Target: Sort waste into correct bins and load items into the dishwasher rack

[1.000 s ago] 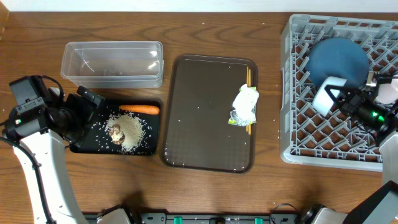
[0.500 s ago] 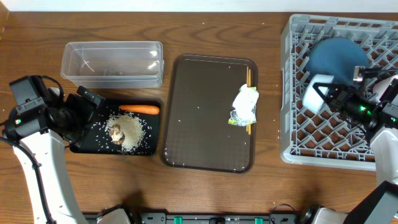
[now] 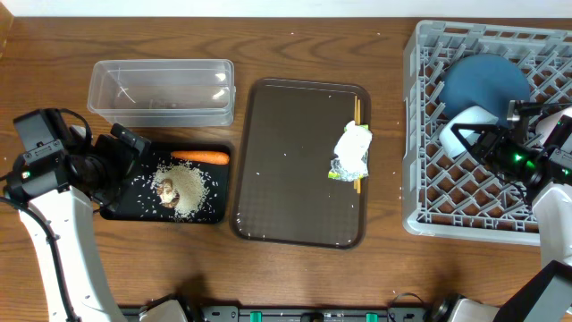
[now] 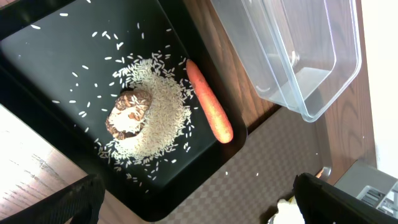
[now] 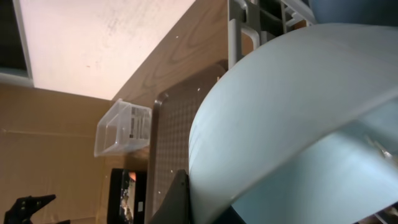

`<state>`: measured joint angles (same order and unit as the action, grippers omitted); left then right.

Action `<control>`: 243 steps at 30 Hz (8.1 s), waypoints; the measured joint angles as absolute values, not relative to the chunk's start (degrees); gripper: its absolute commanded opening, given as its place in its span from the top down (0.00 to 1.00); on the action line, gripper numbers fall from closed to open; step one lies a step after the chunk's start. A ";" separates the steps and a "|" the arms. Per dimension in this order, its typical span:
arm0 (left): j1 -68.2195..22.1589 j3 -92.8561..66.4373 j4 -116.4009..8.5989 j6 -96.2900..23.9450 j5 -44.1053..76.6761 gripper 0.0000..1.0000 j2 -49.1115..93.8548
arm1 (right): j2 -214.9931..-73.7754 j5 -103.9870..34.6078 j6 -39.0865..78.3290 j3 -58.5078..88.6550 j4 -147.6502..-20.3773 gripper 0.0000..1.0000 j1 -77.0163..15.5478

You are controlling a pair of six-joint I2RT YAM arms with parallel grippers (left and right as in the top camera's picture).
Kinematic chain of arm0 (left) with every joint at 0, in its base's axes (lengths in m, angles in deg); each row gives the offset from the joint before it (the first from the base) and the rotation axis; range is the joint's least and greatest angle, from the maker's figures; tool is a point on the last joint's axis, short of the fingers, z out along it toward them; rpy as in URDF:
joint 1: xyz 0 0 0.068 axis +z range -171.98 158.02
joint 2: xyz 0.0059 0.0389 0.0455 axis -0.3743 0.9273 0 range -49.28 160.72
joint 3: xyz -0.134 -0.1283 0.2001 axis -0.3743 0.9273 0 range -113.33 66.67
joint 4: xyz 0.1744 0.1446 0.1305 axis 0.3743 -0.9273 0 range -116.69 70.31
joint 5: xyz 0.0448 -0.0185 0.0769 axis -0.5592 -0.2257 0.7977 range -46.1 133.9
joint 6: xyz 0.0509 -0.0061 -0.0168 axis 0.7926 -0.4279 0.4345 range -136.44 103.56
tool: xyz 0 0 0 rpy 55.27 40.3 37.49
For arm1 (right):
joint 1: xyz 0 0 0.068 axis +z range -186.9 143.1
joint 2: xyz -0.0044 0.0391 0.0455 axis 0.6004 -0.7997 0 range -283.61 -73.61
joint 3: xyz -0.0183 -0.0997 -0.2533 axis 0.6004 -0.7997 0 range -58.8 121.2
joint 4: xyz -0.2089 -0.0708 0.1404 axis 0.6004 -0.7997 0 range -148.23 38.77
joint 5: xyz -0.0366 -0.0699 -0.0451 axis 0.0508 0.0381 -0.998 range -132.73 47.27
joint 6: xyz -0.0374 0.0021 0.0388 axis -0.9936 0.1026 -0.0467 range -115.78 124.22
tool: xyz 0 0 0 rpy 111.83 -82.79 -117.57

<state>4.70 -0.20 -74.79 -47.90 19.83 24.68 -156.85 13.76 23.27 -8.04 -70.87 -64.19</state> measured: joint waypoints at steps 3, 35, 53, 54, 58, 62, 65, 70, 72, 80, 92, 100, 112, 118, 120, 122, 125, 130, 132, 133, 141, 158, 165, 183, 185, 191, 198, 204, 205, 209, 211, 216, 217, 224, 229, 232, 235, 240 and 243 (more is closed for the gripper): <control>4.70 -0.20 -74.79 -47.90 19.85 0.02 24.68 | -156.85 13.30 23.10 -8.04 -71.30 0.99 -64.19; 4.70 -0.20 -74.79 -47.90 19.85 0.02 24.68 | -139.89 -8.93 17.59 6.01 -104.59 0.04 -61.02; 4.70 -0.20 -74.81 -47.90 19.85 0.02 24.68 | -145.58 -21.15 19.45 6.10 -97.12 0.07 -22.44; 4.70 -0.20 -74.81 -47.90 19.83 0.02 24.68 | -146.67 -22.59 19.97 6.10 -96.44 0.07 -21.08; 4.70 -0.20 -74.79 -47.90 19.83 0.02 24.68 | -152.15 -28.45 23.07 6.10 -92.83 0.04 -16.12; 4.70 -0.20 -74.79 -47.90 19.83 0.02 24.68 | -154.47 -31.82 24.95 6.15 -90.47 0.01 -14.96; 4.70 -0.20 -74.81 -47.90 19.83 0.02 24.68 | -154.47 -33.17 25.35 8.07 -91.32 0.01 -15.31; 4.70 -0.20 -74.81 -47.90 19.83 0.02 24.68 | -154.47 -34.57 24.52 16.48 -94.01 0.01 -17.59; 4.70 -0.20 -74.81 -47.90 19.85 0.02 24.68 | -154.45 -36.78 23.32 18.95 -94.04 0.01 -19.20; 4.70 -0.20 -74.79 -47.90 19.83 0.02 24.68 | -154.30 -53.34 20.98 20.44 -96.22 0.01 -26.16; 4.70 -0.20 -74.76 -47.90 19.85 0.02 24.68 | -154.30 -57.65 20.28 20.44 -97.25 0.01 -29.11; 4.70 -0.20 -74.94 -47.96 19.80 0.02 24.68 | -154.30 -57.78 20.28 20.44 -97.25 0.01 -29.11; -11.76 -0.20 -77.04 -39.51 0.35 0.02 24.68 | -154.30 -57.80 20.26 20.44 -97.27 0.01 -29.11; -34.10 -0.20 -67.73 -42.26 8.29 0.02 24.72 | -154.30 -57.80 20.26 20.44 -97.29 0.01 -29.11; -39.85 -0.20 -64.27 -43.92 12.88 0.02 25.09 | -154.30 -57.85 20.23 20.44 -97.29 0.01 -29.11; -45.84 -0.20 -61.15 -45.47 18.12 0.02 26.10 | -154.30 -57.87 20.23 20.44 -97.29 0.01 -29.11; -52.07 -0.23 -55.75 -46.92 23.54 0.02 29.27 | -154.30 -57.87 20.23 20.44 -97.31 0.01 -29.11; -56.68 -0.23 -47.70 -47.99 27.69 0.02 37.75 | -154.30 -57.89 20.19 20.44 -97.27 0.01 -29.11; -57.42 -0.23 -45.06 -48.03 28.33 0.02 41.20 | -154.30 -57.93 20.17 20.44 -97.29 0.01 -29.11; -57.73 -0.23 -44.36 -48.03 28.70 0.02 43.12 | -154.30 -57.93 20.15 20.44 -97.29 0.01 -29.11; -60.59 -0.23 -42.63 -48.25 29.77 0.02 51.89 | -154.30 -57.93 20.12 20.44 -97.29 0.01 -29.11; -65.90 -0.23 -38.61 -52.47 38.51 0.06 58.42 | -154.30 -57.93 20.12 20.44 -97.29 0.01 -29.11; -65.90 -0.23 -36.75 -52.90 40.48 0.26 58.42 | -154.30 -57.93 20.12 20.44 -97.27 0.01 -29.11; -65.90 -0.44 -33.78 -56.88 41.33 0.47 61.86 | -154.30 -57.96 20.12 20.44 -97.29 0.01 -29.11; -65.90 -0.44 -33.85 -57.08 41.33 0.53 61.94 | -154.30 -57.96 20.12 20.44 -97.29 0.01 -29.11; -65.90 -0.44 -34.04 -57.14 41.31 0.80 62.01 | -154.30 -57.93 20.12 20.44 -97.27 0.01 -29.11; -65.90 -0.44 -35.33 -56.49 41.31 0.94 61.92 | -154.30 -57.96 20.12 20.44 -97.29 0.01 -29.11; -65.90 -0.42 -39.97 -55.16 44.13 0.94 58.32 | -154.30 -57.96 20.12 20.44 -97.29 0.01 -29.11; -65.90 -0.42 -40.91 -55.13 44.96 0.94 57.05 | -154.30 -57.96 20.12 20.44 -97.27 0.01 -29.11; -65.90 -0.42 -43.90 -54.87 48.07 0.94 51.82 | -154.30 -57.96 20.12 20.44 -97.29 0.01 -29.11; -65.90 -0.42 -44.93 -54.26 49.68 0.94 49.49 | -154.30 -57.96 20.12 20.44 -97.29 0.01 -29.11; -65.92 -0.42 -45.50 -49.63 54.47 0.94 45.00 | -154.30 -57.96 20.12 20.44 -97.29 0.01 -29.11; -65.92 -0.42 -45.82 -48.55 55.98 0.94 44.61 | -154.30 -57.96 20.12 20.44 -97.29 0.01 -29.11; -65.90 -0.42 -49.87 -40.42 67.65 0.94 45.09 | -154.30 -57.96 20.12 20.44 -97.27 0.01 -29.11; -65.92 -0.42 -52.19 -38.33 76.39 0.94 46.18 | -154.30 -57.96 20.12 20.44 -97.27 0.01 -29.11; -66.06 -0.42 -52.82 -37.54 81.66 0.94 46.12 | -154.30 -57.96 20.12 20.44 -97.29 0.01 -29.11; -66.62 -0.42 -52.88 -37.28 84.11 0.94 45.97 | -154.30 -57.96 20.12 20.44 -97.29 0.01 -29.11; -67.19 -0.42 -52.40 -37.36 85.90 0.94 45.55 | -154.30 -57.96 20.12 20.44 -97.29 0.01 -29.11; -66.56 -0.42 -51.79 -38.81 86.34 0.94 45.29 | -154.30 -57.96 20.12 20.44 -97.29 0.01 -29.11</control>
